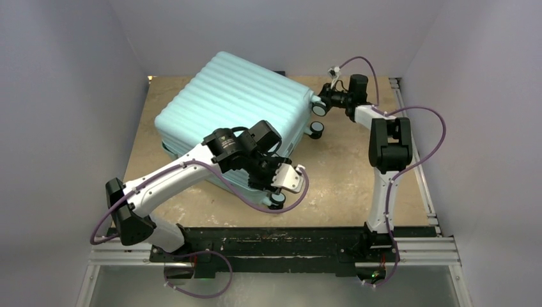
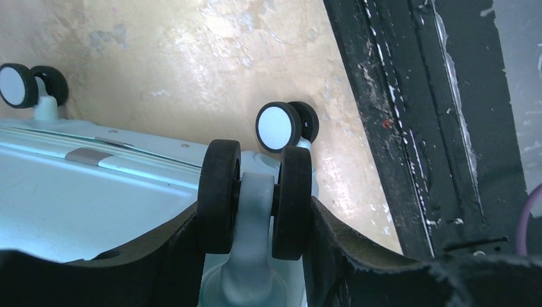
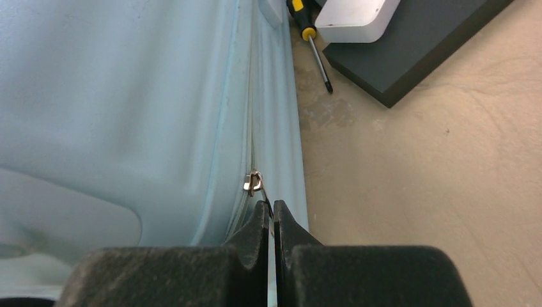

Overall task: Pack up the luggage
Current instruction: Zip the luggage at the center of the board.

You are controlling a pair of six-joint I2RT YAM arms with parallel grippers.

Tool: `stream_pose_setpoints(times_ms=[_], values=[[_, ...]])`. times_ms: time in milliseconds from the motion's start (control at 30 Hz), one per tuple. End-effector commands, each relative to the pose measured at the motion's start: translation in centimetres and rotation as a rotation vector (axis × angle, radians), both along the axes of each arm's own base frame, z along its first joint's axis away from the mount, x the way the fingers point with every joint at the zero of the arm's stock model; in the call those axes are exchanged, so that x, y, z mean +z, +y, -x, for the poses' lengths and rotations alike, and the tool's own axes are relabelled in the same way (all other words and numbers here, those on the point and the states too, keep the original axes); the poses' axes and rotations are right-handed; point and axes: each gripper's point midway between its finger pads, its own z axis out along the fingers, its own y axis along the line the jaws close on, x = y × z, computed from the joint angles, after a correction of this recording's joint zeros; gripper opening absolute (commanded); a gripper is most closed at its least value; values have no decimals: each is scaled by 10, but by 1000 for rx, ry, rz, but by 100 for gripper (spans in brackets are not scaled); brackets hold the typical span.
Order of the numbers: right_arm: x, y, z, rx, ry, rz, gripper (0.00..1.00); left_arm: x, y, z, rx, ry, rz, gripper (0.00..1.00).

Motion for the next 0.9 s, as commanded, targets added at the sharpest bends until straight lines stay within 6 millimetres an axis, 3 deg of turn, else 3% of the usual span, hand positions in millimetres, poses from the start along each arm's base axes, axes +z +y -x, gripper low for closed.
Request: stream_pose_setpoints(times_ms=[0, 33, 133, 200, 333, 400, 467, 567, 633, 767, 867], values=[[9, -11, -14, -110, -138, 92, 0, 34, 39, 29, 86, 56, 33, 35], [11, -10, -6, -97, -152, 93, 0, 45, 41, 23, 112, 30, 64, 53], [16, -6, 18, -51, -182, 82, 0, 97, 48, 1, 214, -76, 213, 85], [20, 0, 35, -8, -198, 62, 0, 139, 57, -15, 318, -144, 346, 92], [24, 28, 70, 124, -253, 71, 0, 207, 92, -53, 574, -318, 560, 96], [25, 44, 90, 199, -277, 76, 0, 230, 119, -78, 761, -427, 626, 97], [23, 61, 111, 273, -291, 83, 0, 246, 165, -113, 1046, -590, 648, 98], [22, 89, 147, 408, -338, 92, 0, 252, 211, -138, 1303, -761, 633, 99], [23, 104, 174, 491, -358, 82, 0, 246, 218, -147, 1348, -787, 607, 99], [16, 124, 222, 610, -355, 77, 0, 232, 208, -158, 1327, -743, 575, 99], [11, 133, 245, 663, -347, 71, 0, 220, 184, -163, 1227, -667, 557, 98]])
